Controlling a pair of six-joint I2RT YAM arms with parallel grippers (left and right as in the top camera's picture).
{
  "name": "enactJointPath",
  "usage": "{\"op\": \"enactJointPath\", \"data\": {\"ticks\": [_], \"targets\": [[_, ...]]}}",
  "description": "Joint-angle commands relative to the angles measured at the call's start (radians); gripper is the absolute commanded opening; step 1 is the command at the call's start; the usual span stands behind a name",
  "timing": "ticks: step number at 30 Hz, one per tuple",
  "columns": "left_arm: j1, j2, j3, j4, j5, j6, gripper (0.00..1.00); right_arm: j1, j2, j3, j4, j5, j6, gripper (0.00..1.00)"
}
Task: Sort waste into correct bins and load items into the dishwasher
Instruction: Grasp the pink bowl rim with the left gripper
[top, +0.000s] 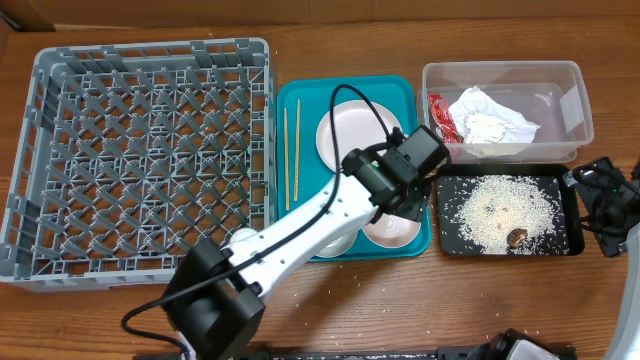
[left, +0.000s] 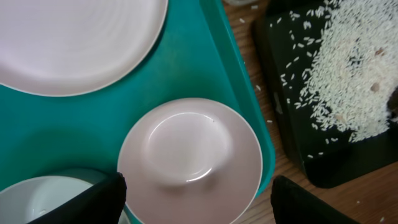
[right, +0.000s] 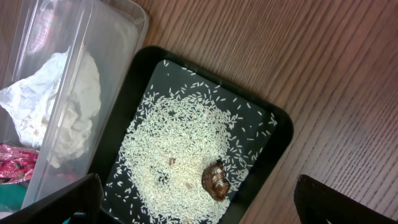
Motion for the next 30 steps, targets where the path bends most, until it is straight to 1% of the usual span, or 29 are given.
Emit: {"op": "enactJointPath", "data": {"ticks": [1, 7, 12, 15, 17, 20, 21, 24, 27, 30], "targets": [[-0.038, 0.024, 0.017, 0.008, -0.022, 0.054, 0.76, -0.004, -0.002, 0.010, 0.005, -0.002, -0.007, 1.00], [-0.097, 0.025, 0.017, -0.026, -0.019, 0.110, 0.69, -0.004, -0.002, 0.010, 0.005, -0.002, -0.007, 1.00], [-0.127, 0.030, 0.013, -0.027, -0.026, 0.100, 0.70, -0.004, -0.002, 0.010, 0.005, -0.002, -0.007, 1.00], [-0.093, 0.030, 0.013, -0.038, -0.047, 0.055, 0.71, -0.004, -0.002, 0.010, 0.005, -0.002, -0.007, 1.00], [-0.041, 0.030, 0.013, -0.036, -0.047, 0.053, 0.75, -0.004, -0.002, 0.010, 0.005, -0.002, -0.007, 1.00], [0.028, 0.031, 0.013, -0.036, -0.047, 0.063, 0.76, -0.004, -0.002, 0.010, 0.005, -0.002, -0.007, 1.00], [0.063, 0.031, 0.011, -0.029, -0.042, 0.107, 0.76, -0.004, -0.002, 0.010, 0.005, -0.002, -0.007, 1.00], [0.100, 0.031, 0.002, -0.010, -0.030, 0.160, 0.72, -0.004, -0.002, 0.010, 0.005, -0.002, -0.007, 1.00], [0.122, 0.053, -0.013, 0.020, 0.035, 0.238, 0.68, -0.004, -0.002, 0.010, 0.005, -0.002, -0.007, 1.00], [0.125, 0.111, -0.013, 0.022, 0.111, 0.288, 0.64, -0.004, -0.002, 0.010, 0.005, -0.002, -0.007, 1.00]]}}
